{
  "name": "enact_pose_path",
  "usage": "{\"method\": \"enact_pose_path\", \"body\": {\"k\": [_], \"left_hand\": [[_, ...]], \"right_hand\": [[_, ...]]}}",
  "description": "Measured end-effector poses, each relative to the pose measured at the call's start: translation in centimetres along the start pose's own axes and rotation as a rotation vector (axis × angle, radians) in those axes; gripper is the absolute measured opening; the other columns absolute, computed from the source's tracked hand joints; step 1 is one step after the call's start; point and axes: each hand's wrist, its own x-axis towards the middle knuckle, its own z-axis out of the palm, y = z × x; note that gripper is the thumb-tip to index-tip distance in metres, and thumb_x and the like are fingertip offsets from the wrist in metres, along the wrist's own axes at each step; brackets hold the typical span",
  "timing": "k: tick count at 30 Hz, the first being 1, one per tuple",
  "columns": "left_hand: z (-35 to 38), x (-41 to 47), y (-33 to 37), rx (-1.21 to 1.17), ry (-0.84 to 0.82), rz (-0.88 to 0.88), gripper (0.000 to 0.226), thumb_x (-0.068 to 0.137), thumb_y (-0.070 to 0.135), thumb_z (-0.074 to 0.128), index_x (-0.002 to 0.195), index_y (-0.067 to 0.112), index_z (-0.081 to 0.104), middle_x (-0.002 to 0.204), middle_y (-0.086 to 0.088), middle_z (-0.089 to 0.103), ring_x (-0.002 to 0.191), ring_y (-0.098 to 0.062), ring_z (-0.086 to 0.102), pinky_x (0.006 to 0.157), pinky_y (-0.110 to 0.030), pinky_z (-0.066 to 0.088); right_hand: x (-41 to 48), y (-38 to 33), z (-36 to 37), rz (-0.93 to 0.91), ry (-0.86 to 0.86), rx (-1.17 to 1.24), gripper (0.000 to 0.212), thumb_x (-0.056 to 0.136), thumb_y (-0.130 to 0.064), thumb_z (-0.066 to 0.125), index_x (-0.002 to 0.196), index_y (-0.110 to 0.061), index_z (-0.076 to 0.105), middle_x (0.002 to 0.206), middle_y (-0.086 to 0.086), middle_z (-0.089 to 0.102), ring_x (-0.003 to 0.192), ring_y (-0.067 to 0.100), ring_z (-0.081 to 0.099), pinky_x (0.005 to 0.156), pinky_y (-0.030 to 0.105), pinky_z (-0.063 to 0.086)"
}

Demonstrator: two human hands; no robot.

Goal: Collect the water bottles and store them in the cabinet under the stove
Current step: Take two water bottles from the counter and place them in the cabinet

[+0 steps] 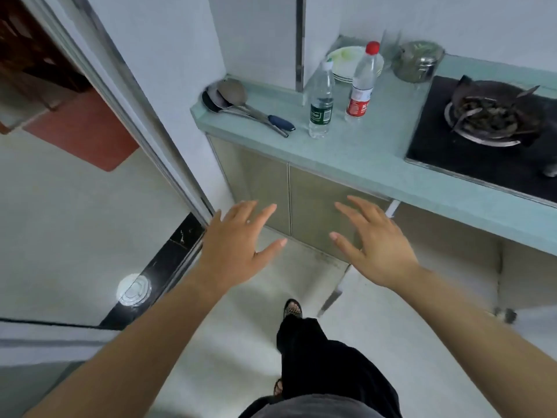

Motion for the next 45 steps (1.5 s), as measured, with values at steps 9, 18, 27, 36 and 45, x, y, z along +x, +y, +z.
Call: {"method": "enact_pose_path", "body": {"k": [9, 18, 27, 36, 45], "left_hand": [[0.9, 19.6, -7.8, 0.036, -0.106, 0.061, 0.073, 0.083, 0.071, 0.019, 0.14, 0.028, 0.033, 0.139, -0.004, 0.046, 0.13, -0.024, 0.04, 0.1, -0.048, 0.039], [3.4, 33.8, -10.8, -0.018, -0.187, 0.196, 0.077, 0.08, 0.071, 0.016, 0.141, 0.027, 0.033, 0.142, -0.004, 0.043, 0.132, -0.024, 0.037, 0.101, -0.047, 0.039], [6.2, 50.0, -11.6, -0.08, -0.252, 0.432, 0.072, 0.085, 0.066, 0.025, 0.141, 0.023, 0.037, 0.144, -0.007, 0.042, 0.134, -0.027, 0.036, 0.104, -0.042, 0.036], [10.0, 58.2, -8.3, -0.077, -0.362, 0.632, 0.067, 0.087, 0.053, 0.038, 0.145, 0.021, 0.029, 0.151, -0.011, 0.03, 0.139, -0.03, 0.026, 0.107, -0.045, 0.032], [16.8, 61.0, -7.5, -0.021, -0.323, 0.672, 0.059, 0.091, 0.055, 0.023, 0.145, 0.03, 0.025, 0.154, -0.007, 0.026, 0.142, -0.027, 0.02, 0.112, -0.05, 0.018]], "right_hand": [[17.8, 3.5, 2.0, 0.203, -0.012, 0.04, 0.063, 0.09, -0.059, 0.034, 0.144, -0.029, 0.025, 0.155, -0.003, 0.019, 0.143, 0.019, 0.016, 0.115, 0.042, 0.019], [27.7, 6.3, 2.4, 0.365, -0.016, 0.047, 0.063, 0.091, -0.055, 0.037, 0.145, -0.028, 0.023, 0.155, -0.003, 0.019, 0.143, 0.019, 0.017, 0.114, 0.042, 0.022], [35.4, 9.6, -0.4, 0.672, 0.284, 0.089, 0.062, 0.091, -0.048, 0.045, 0.145, -0.025, 0.026, 0.153, 0.001, 0.025, 0.14, 0.022, 0.025, 0.11, 0.042, 0.031], [41.2, 13.0, 0.4, 0.777, 0.56, 0.205, 0.076, 0.088, -0.043, 0.057, 0.148, -0.021, 0.016, 0.152, 0.001, 0.027, 0.136, 0.017, 0.033, 0.102, 0.026, 0.032], [44.6, 16.0, 4.0, 0.708, 0.807, 0.55, 0.091, 0.078, -0.028, 0.074, 0.145, -0.021, 0.013, 0.145, -0.008, 0.033, 0.128, 0.006, 0.041, 0.1, 0.03, 0.043]]}}
